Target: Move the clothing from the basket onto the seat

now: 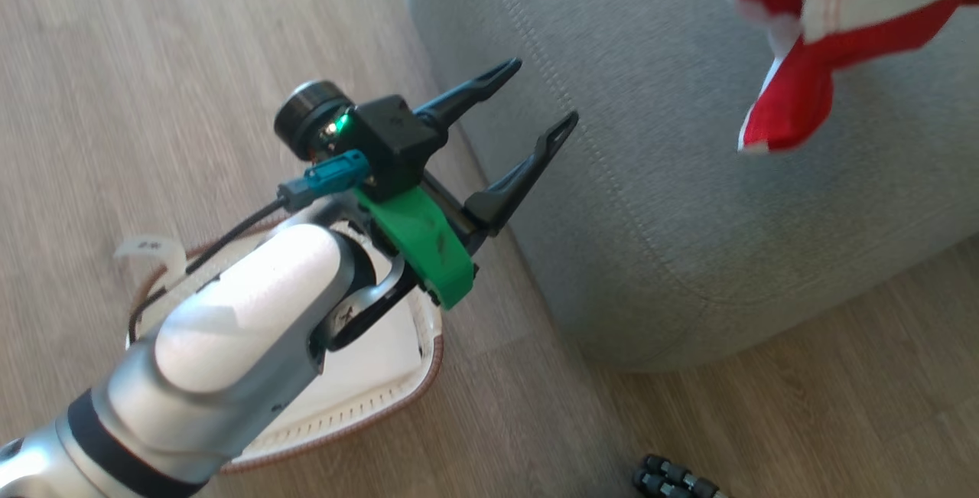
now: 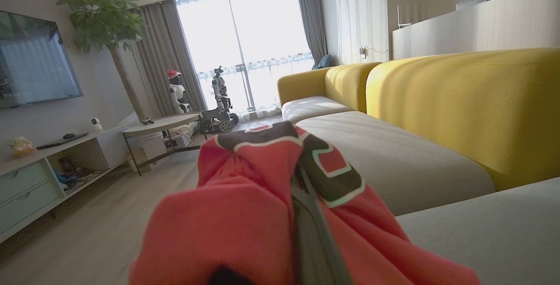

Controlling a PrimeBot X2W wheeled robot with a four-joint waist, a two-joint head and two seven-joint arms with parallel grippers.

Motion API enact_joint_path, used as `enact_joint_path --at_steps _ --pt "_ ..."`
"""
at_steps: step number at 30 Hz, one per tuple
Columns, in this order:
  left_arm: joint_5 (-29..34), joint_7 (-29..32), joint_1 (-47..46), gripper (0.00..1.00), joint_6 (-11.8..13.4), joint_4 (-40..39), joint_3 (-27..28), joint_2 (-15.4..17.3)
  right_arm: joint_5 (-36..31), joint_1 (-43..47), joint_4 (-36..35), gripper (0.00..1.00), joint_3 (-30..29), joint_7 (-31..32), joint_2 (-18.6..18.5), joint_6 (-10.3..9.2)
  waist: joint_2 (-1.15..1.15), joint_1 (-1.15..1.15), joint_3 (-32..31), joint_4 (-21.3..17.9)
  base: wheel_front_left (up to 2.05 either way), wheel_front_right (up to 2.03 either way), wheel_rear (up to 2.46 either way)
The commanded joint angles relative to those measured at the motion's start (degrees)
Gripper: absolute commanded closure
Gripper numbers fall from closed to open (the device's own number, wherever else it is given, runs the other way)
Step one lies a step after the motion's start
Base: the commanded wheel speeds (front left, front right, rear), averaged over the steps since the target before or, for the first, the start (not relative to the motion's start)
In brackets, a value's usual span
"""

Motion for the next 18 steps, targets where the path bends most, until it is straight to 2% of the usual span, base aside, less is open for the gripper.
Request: enact_joint_path --at_steps 1,10,14,18 --pt "0.5 0.3 -3.6 0.00 -0.4 -2.1 2.1 0.5 0.3 -2.3 0.5 1.00 -0.3 -0.9 -2.3 0.42 0.00 -0.01 2.9 1.8 0.00 0.00 0.00" --pt "1.7 0.7 -7.3 0.00 -1.6 -2.2 0.9 -1.5 -2.2 -9.0 10.6 1.00 0.8 -2.1 -4.6 0.42 0.00 -0.01 8.2 4.5 0.00 0.00 0.00" --pt "1.8 0.6 -8.3 0.00 -1.9 -1.7 0.5 -2.2 -3.3 -9.4 15.1 1.00 3.5 -1.7 -4.3 0.42 0.00 -0.01 9.9 5.0 0.00 0.00 0.00" --pt "2.1 0.7 -9.4 0.00 -2.3 -1.2 0.1 -2.6 -4.7 -9.8 23.2 1.00 5.5 -0.3 -3.3 0.42 0.00 -0.01 11.8 5.6 0.00 0.00 0.00"
